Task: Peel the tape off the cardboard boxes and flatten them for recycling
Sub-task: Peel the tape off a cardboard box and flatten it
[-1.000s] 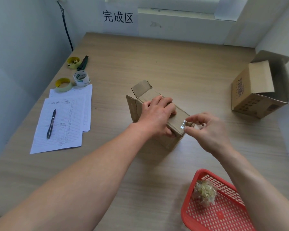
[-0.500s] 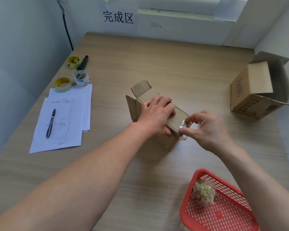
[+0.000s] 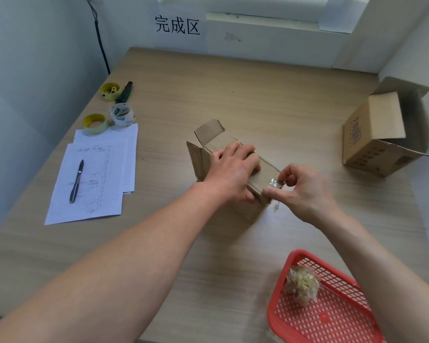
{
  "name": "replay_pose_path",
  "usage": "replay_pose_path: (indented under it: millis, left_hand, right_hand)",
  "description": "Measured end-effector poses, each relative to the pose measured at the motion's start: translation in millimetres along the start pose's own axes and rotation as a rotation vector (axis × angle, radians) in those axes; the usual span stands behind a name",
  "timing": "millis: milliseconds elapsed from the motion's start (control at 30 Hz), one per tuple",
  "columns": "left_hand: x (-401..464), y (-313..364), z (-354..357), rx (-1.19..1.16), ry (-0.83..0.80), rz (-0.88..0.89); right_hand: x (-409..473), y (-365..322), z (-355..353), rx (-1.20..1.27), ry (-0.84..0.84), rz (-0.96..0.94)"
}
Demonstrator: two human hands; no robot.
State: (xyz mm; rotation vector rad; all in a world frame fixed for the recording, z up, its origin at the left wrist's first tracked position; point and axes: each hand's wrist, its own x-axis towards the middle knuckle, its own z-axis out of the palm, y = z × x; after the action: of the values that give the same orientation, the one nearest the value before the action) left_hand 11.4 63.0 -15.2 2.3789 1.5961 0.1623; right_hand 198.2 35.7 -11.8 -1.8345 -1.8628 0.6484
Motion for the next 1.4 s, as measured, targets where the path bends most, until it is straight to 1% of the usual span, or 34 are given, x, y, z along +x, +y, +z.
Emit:
replay_pose_path:
  millis: [33, 133, 200, 467, 600, 700, 767, 833, 967, 1067, 1200, 1300, 1400]
  left_hand:
    - [0.1, 0.1, 0.1, -0.001, 0.002, 0.0]
    - [-0.2, -0.2, 0.6, -0.002, 0.005, 0.0]
    - [-0.5, -0.4, 1.4, -0.008, 0.008, 0.001]
    - [-1.2, 2.4, 0.7, 0.002, 0.001, 0.003]
    - [-3.4, 1.1, 2.0, 0.0, 0.008, -0.006]
    - [-5.2, 0.6, 1.7, -0.005, 0.013, -0.005]
    - [-6.0, 0.7, 2.5, 0.0, 0.014, -0.007]
    - [-6.6, 0.8, 2.9, 0.001, 0.015, -0.011]
    - [-8.5, 0.4, 2.6, -0.002, 0.014, -0.011]
    - [-10.3, 0.5, 2.8, -0.003, 0.022, -0.012]
    - [-10.1, 1.4, 3.0, 0.005, 0.025, -0.016]
    - [-9.2, 3.4, 4.0, 0.02, 0.028, -0.02]
    - [-9.2, 3.4, 4.8, 0.025, 0.037, -0.023]
  right_hand:
    - [0.7, 1.0, 1.4, -0.004, 0.002, 0.006]
    - [4.4, 5.1, 4.6, 0.098, 0.0, 0.051]
    - [4.6, 7.8, 7.4, 0.129, 0.006, 0.049]
    - [-8.2, 11.7, 23.9, 0.034, 0.16, -0.117]
    - [-8.4, 10.1, 24.7, 0.011, 0.208, -0.129]
    - [-10.0, 8.1, 19.1, 0.051, 0.153, -0.1]
    - [-10.4, 5.9, 18.1, 0.033, 0.116, -0.081]
    - [-9.2, 4.3, 18.2, 0.03, 0.111, -0.06]
    - [-9.5, 6.0, 18.9, 0.102, 0.134, -0.039]
    - [-17.1, 5.2, 18.9, 0.008, 0.182, -0.093]
    - [-28.2, -5.0, 22.5, -0.22, 0.245, -0.12]
    - [-30.8, -15.5, 24.0, -0.397, 0.223, -0.078]
    - [-28.0, -22.1, 21.3, -0.453, 0.18, -0.03]
